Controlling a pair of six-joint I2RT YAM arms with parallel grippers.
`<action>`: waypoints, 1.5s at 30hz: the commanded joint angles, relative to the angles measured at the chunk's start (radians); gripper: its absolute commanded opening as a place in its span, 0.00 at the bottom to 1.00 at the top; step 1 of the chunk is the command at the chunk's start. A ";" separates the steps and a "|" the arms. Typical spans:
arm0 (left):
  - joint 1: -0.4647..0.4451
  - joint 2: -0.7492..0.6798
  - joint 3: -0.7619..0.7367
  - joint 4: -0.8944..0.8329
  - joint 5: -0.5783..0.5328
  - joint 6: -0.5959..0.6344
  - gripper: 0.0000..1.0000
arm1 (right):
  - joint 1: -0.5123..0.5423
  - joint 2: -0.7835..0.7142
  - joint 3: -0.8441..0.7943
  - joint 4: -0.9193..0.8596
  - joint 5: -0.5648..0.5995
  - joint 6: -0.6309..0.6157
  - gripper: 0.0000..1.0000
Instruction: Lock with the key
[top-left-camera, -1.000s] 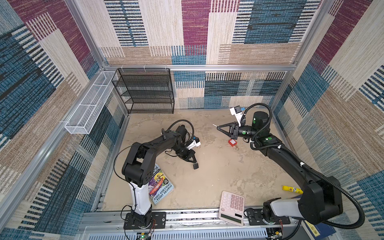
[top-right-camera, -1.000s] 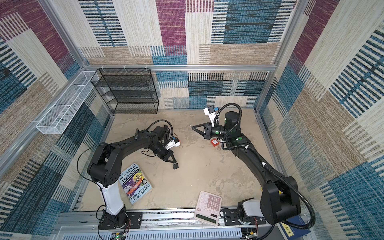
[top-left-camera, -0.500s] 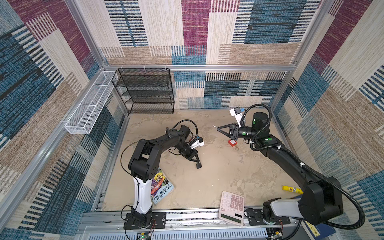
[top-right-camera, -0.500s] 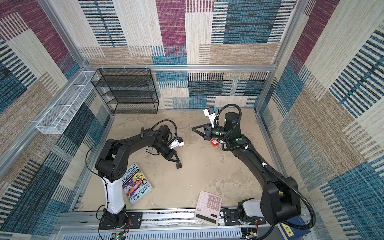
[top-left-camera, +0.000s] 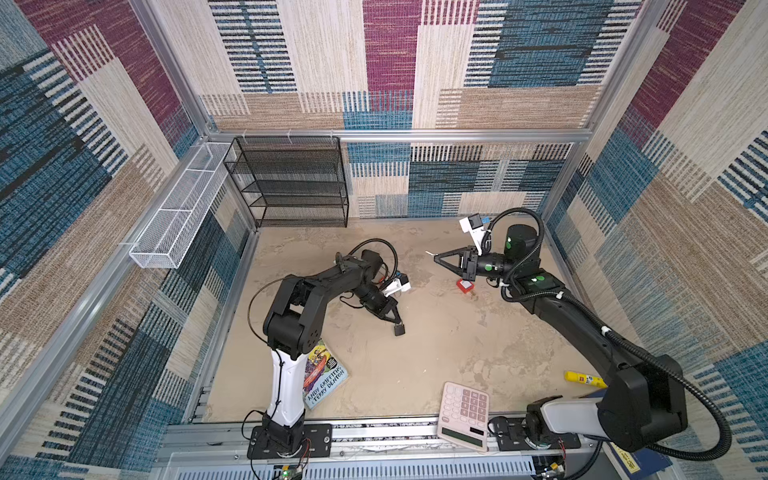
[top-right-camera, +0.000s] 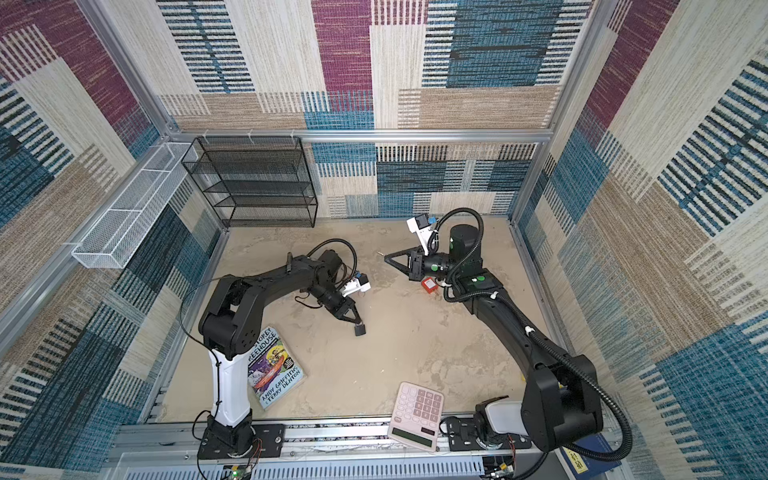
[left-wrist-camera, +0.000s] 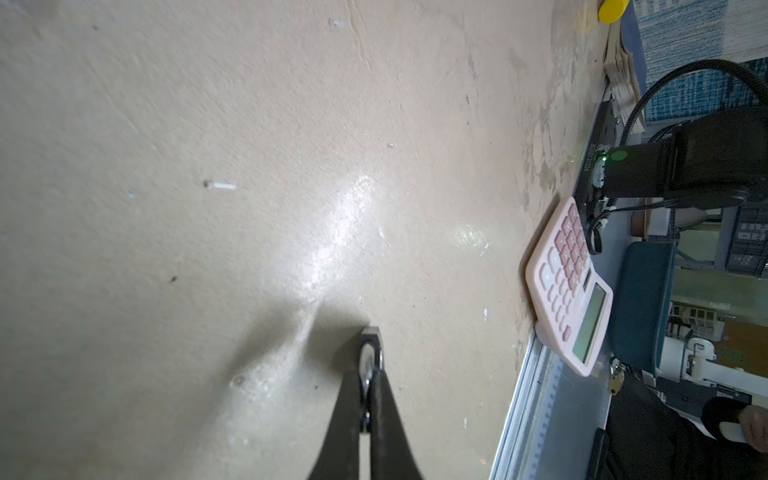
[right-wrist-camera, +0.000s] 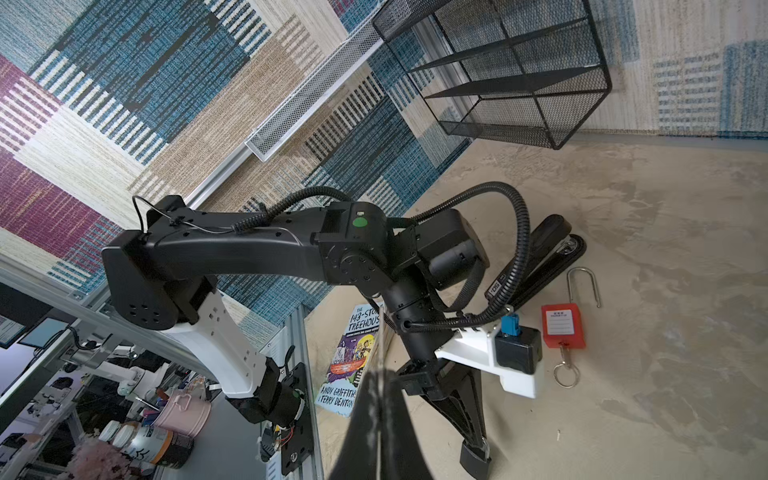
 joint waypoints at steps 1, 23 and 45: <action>0.000 0.008 0.011 -0.018 0.002 0.005 0.06 | 0.000 -0.002 0.000 0.002 -0.005 -0.004 0.00; -0.005 0.040 0.055 -0.016 -0.041 -0.049 0.35 | -0.001 0.002 0.010 -0.009 -0.006 -0.013 0.00; -0.008 0.020 0.068 -0.015 -0.071 -0.082 0.47 | -0.002 0.008 0.016 -0.009 -0.001 -0.016 0.00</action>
